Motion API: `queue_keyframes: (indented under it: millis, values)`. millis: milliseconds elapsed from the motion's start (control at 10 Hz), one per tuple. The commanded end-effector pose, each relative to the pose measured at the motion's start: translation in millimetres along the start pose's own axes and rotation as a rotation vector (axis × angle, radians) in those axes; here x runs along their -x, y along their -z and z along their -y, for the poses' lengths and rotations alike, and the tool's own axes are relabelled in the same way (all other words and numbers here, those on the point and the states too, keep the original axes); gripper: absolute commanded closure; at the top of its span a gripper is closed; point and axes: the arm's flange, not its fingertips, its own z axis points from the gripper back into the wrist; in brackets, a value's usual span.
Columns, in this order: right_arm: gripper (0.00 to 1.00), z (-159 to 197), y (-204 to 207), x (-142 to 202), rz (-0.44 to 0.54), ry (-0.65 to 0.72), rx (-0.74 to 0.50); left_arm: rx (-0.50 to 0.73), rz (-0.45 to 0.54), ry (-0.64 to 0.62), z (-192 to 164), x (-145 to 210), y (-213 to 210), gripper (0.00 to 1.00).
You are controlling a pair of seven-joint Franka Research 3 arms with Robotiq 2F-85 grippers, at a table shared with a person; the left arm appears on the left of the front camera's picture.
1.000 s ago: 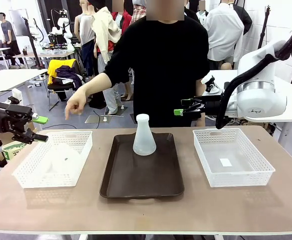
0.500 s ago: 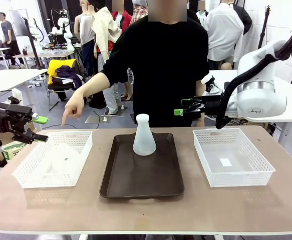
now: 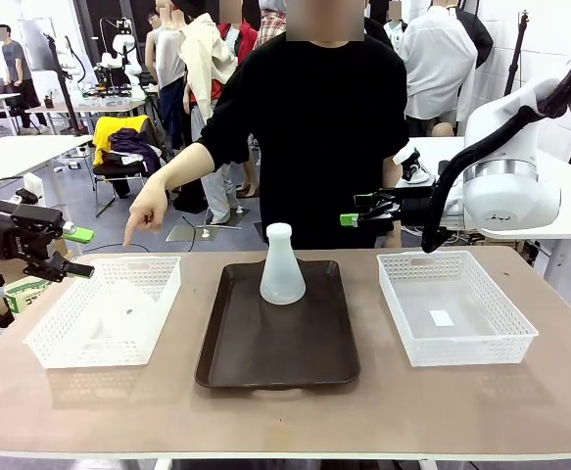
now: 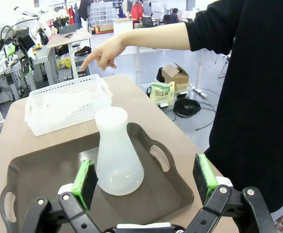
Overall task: Prepare the laboratory tools.
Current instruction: Pick up the Big flask that the person points to.
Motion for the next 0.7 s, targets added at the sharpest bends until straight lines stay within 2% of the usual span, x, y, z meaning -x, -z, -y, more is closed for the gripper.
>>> queue_keyframes:
  millis: [0, 300, 500, 600]
  values:
    - [0.00, 0.1, -0.9, -1.0, -0.007, 0.007, -0.001, -0.041, -0.019, 0.031, 11.6, -2.7, 3.9, 0.00]
    - [0.00, 0.1, -0.9, -1.0, -0.007, 0.007, -0.001, -0.274, -0.020, 0.150, 62.5, -31.2, -3.0, 0.00]
    - [0.00, 0.1, -0.9, -1.0, -0.007, 0.007, -0.001, -0.535, -0.005, 0.207, 93.1, -51.3, -2.0, 0.00]
    - [0.00, 0.1, -0.9, -1.0, -0.007, 0.007, -0.001, -0.685, -0.066, 0.184, 101.1, -57.8, 1.9, 0.00]
